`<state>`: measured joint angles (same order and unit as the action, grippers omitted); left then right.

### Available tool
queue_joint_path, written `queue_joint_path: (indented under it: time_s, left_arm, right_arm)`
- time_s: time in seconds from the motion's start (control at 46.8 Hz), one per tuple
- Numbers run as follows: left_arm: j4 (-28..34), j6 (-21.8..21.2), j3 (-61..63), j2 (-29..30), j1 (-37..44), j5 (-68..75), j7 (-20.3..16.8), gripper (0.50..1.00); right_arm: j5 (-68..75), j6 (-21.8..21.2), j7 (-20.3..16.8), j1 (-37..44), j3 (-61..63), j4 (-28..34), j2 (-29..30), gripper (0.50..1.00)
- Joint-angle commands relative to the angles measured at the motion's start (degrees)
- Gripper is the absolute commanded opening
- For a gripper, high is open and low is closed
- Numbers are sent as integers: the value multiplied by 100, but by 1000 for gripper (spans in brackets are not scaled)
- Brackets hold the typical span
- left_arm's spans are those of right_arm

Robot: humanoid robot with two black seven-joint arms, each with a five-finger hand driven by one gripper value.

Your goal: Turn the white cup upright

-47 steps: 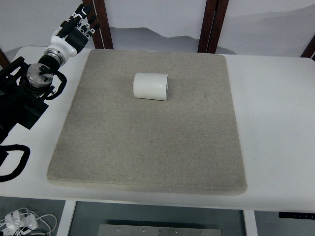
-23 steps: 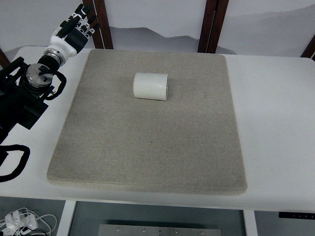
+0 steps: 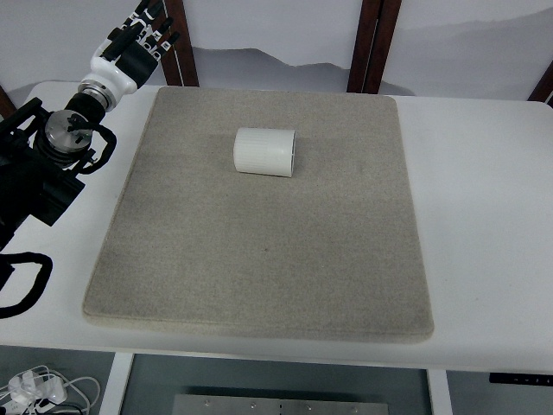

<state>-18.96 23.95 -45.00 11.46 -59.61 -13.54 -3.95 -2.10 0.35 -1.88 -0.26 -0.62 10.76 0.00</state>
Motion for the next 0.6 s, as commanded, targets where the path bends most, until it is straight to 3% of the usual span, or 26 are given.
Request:
queue_joint_path:
  time_s: [0.0, 0.193, 0.578]
  left_arm:
    - [6, 31, 0, 14, -68, 342, -9, 996]
    - [-46, 66, 0, 14, -218, 1388, -70, 996]
    - [-1083, 66, 9, 374, -420, 4349, -185, 992]
  right_arm:
    - [-1, 0, -6, 0, 0, -3, 0, 952]
    - [-1, 0, -6, 0, 0, 5, 0, 952]
    - [-1, 0, -6, 0, 0, -3, 0, 952]
